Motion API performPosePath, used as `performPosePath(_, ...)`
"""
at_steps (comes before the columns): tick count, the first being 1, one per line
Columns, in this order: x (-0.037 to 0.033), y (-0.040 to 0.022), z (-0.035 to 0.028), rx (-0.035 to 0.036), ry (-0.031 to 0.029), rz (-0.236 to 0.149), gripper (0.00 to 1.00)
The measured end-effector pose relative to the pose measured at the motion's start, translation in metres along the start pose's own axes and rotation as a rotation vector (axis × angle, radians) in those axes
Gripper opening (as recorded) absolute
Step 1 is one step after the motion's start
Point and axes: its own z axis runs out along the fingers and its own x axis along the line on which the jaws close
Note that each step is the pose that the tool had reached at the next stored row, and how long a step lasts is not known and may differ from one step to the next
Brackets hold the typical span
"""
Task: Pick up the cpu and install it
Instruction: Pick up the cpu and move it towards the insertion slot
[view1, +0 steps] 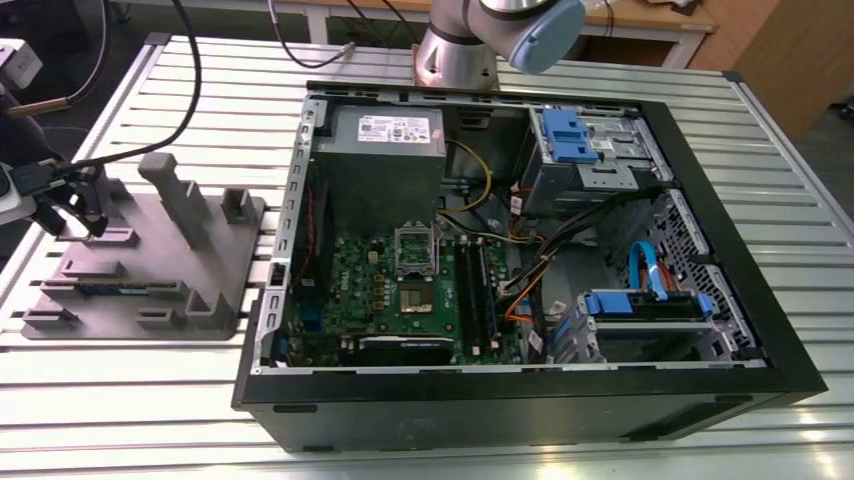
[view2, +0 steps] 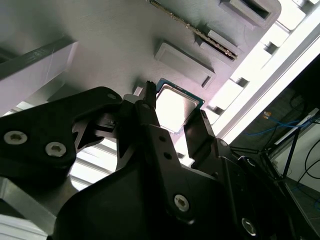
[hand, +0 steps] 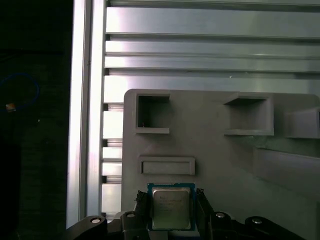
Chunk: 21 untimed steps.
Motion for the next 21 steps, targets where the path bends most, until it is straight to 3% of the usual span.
performPosePath(14,-0.0001,0.0001,-0.0017,-0.0002,-0.0003,0.000,0.47)
performPosePath(17,-0.0001,0.0003,-0.0049,-0.0001,-0.0001,0.000,0.47)
performPosePath(21,-0.0003,0.0008,-0.0138,-0.0001,-0.0002,0.000,0.47)
